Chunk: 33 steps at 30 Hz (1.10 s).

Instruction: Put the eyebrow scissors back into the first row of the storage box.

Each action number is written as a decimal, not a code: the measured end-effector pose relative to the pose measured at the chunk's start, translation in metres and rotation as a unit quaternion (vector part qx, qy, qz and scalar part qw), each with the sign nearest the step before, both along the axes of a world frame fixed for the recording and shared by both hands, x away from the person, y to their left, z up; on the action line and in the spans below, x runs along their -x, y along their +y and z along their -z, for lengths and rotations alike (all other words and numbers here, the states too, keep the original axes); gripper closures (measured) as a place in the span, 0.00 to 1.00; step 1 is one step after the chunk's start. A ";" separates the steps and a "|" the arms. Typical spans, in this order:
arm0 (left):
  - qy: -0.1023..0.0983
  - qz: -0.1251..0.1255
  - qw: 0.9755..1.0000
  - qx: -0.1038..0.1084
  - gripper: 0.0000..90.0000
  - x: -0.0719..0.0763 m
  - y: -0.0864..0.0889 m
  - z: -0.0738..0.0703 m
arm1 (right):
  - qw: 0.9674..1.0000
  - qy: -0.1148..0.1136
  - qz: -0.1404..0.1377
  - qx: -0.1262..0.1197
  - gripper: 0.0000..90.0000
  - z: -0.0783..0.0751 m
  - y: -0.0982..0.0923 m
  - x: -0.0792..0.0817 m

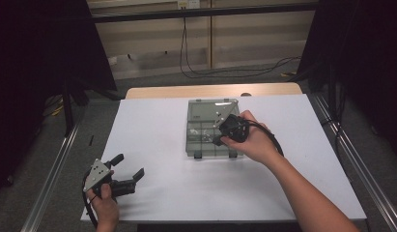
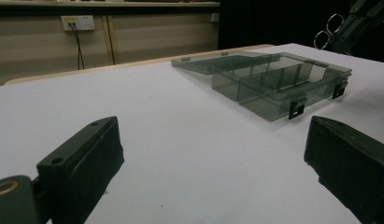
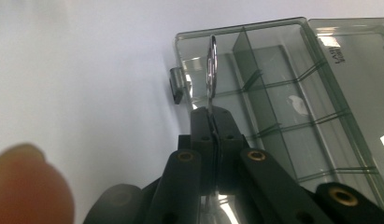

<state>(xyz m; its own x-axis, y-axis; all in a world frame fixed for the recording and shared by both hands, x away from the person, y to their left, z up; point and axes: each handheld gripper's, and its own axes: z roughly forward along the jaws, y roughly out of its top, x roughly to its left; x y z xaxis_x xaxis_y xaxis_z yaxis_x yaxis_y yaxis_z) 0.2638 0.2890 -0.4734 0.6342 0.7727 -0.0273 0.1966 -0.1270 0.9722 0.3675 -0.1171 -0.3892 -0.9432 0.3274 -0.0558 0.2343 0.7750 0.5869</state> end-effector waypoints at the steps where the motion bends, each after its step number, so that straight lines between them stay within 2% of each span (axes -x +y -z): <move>1: -0.001 0.000 1.000 0.000 0.04 0.000 0.000 0.000 | 1.000 0.001 0.002 0.000 0.99 0.000 0.000 -0.001; 7: -0.003 0.003 1.000 0.005 0.04 0.000 0.000 0.000 | 1.000 0.001 0.007 0.002 0.99 -0.001 0.001 -0.011; 11: 0.007 -0.012 1.000 0.005 0.03 -0.001 0.001 0.001 | 1.000 -0.003 0.013 0.005 0.99 -0.002 0.000 -0.016; 14: 0.008 -0.016 1.000 0.014 0.03 0.000 0.002 0.001 | 1.000 -0.008 0.020 0.009 0.99 -0.001 -0.002 -0.021; 19: 0.004 -0.008 1.000 0.009 0.03 0.000 0.001 0.001 | 0.999 -0.009 0.031 0.000 0.99 0.000 -0.004 -0.030; 24: 0.004 -0.005 1.000 0.007 0.03 0.000 0.002 0.001 | 0.999 -0.021 0.040 0.008 0.99 0.005 -0.001 -0.038; 26: 0.004 -0.006 1.000 0.012 0.03 0.000 0.000 0.001 | 0.999 -0.026 0.044 0.012 0.99 0.007 0.000 -0.042; 28: 0.002 -0.006 1.000 0.006 0.03 0.000 0.001 0.001 | 0.998 -0.023 0.049 0.015 0.99 0.010 0.001 -0.045; 33: 0.001 -0.006 1.000 0.006 0.03 0.000 0.000 0.001 | 0.997 -0.037 0.057 0.028 0.99 0.019 0.003 -0.054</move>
<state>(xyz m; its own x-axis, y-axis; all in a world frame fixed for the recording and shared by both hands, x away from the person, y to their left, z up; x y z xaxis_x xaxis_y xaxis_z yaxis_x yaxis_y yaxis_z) 0.2635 0.2894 -0.4740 0.6243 0.7802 -0.0383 0.2005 -0.1127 0.9732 0.4213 -0.1143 -0.4087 -0.8924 0.4274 -0.1446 0.2813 0.7776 0.5623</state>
